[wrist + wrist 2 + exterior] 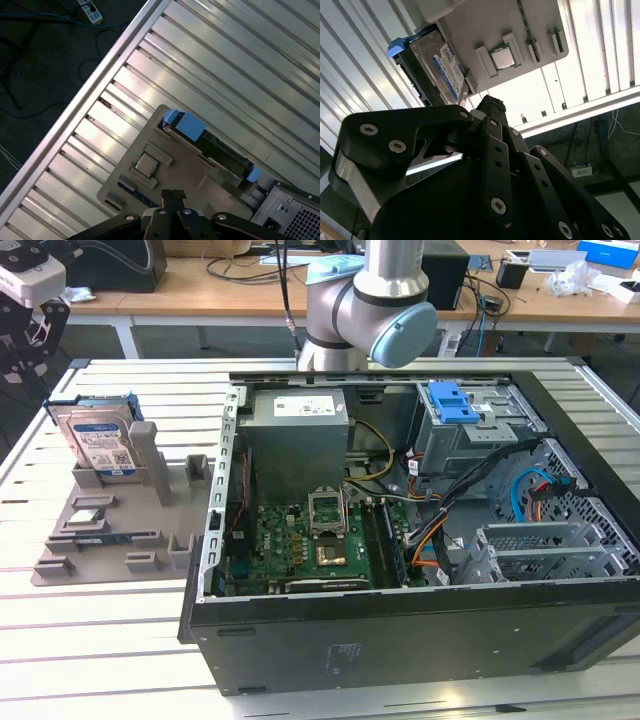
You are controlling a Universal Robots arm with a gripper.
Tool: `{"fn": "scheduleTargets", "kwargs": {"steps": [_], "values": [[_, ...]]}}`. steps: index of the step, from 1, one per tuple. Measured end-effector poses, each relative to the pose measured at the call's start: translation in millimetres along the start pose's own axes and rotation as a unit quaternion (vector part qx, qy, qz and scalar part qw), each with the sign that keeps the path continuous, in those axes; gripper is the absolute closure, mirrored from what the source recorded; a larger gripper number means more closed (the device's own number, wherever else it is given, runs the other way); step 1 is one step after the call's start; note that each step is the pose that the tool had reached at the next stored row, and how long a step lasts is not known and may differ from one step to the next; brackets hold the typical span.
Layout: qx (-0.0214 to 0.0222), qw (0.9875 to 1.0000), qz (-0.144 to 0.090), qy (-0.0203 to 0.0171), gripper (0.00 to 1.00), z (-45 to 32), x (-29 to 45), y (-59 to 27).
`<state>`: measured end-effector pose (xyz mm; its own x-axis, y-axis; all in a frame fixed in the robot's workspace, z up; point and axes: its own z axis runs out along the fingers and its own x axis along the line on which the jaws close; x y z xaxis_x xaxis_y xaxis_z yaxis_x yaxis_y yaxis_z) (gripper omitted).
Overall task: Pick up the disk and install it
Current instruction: 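Pick up the disk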
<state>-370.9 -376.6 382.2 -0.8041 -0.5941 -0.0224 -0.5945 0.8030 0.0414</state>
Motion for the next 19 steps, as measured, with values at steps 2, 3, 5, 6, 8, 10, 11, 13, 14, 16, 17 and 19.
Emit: {"fn": "scheduleTargets", "kwargs": {"steps": [2, 3, 5, 6, 8, 10, 11, 13, 14, 16, 17, 19], "values": [[-0.0002, 1.0, -0.009, 0.0004, 0.9, 0.0, 0.0, 0.0], [-0.0003, 0.9999, -0.012, 0.0005, 0.9, 0.0, 0.0, 0.0], [-0.0004, 0.9998, -0.018, 0.0008, 0.9, 0.0, 0.0, 0.0], [-0.0005, 0.9998, -0.021, 0.0009, 0.9, 0.0, 0.0, 0.0], [-0.0006, 0.9996, -0.028, 0.0012, 0.9, 0.0, 0.0, 0.0], [-0.0008, 0.9993, -0.036, 0.0015, 0.9, 0.0, 0.0, 0.0], [-0.0009, 0.9992, -0.039, 0.0016, 0.9, 0.0, 0.0, 0.0], [-0.001, 0.999, -0.044, 0.0018, 0.9, 0.0, 0.0, 0.0], [-0.0011, 0.9989, -0.047, 0.002, 0.9, 0.0, 0.0, 0.0], [-0.0012, 0.9986, -0.053, 0.0022, 0.9, 0.0, 0.0, 0.0], [-0.0013, 0.9983, -0.058, 0.0024, 0.9, 0.0, 0.0, 0.0], [-0.0015, 0.9977, -0.067, 0.0028, 0.9, 0.0, 0.0, 0.0]]}}
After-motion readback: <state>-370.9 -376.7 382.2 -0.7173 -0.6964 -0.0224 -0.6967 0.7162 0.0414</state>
